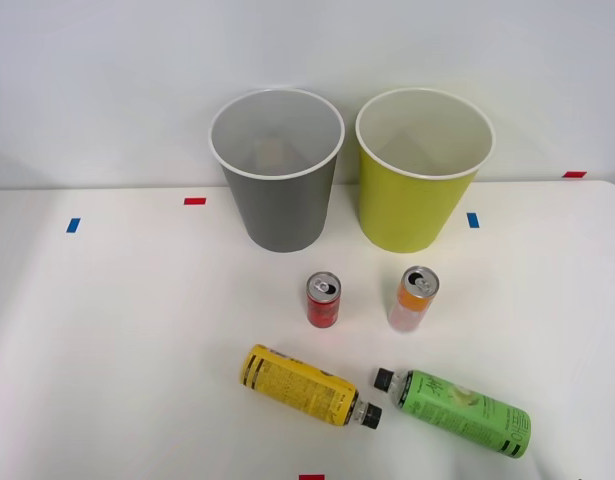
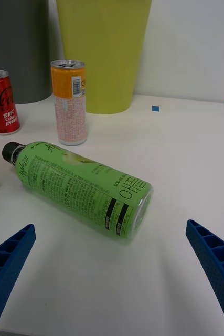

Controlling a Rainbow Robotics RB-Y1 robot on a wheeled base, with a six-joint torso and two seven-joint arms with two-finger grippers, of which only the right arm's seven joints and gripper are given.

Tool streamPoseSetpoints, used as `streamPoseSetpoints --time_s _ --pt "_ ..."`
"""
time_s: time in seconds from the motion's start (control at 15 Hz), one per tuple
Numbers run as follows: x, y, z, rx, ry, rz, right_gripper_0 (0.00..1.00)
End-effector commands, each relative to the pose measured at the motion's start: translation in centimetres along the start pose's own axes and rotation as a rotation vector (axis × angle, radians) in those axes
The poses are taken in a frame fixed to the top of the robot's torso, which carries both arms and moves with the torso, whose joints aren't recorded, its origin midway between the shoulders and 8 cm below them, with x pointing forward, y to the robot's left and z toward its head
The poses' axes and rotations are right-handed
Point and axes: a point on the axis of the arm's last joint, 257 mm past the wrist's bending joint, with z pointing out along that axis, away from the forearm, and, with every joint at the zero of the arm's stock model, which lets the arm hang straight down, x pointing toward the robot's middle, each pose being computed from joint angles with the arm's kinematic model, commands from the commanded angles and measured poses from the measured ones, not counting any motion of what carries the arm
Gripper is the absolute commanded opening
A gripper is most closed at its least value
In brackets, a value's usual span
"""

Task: Put cans in the gray bin, plastic bottles in the light green bin

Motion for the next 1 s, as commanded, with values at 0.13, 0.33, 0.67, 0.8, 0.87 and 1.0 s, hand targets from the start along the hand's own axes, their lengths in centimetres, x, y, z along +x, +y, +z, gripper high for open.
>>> streamPoseSetpoints --time_s 0.13,0.33,0.67,0.8,0.87,1.0 --pt "0.00 0.00 0.00 0.000 0.000 0.000 1.00" --pt "0.00 0.00 0.00 0.000 0.000 0.000 1.00" --pt "0.00 0.00 0.00 0.000 0.000 0.000 1.00" --pt "0.00 0.00 0.00 0.000 0.000 0.000 1.00" --pt "0.00 0.00 0.00 0.000 0.000 0.000 1.00" --pt "0.00 0.00 0.00 0.000 0.000 0.000 1.00"
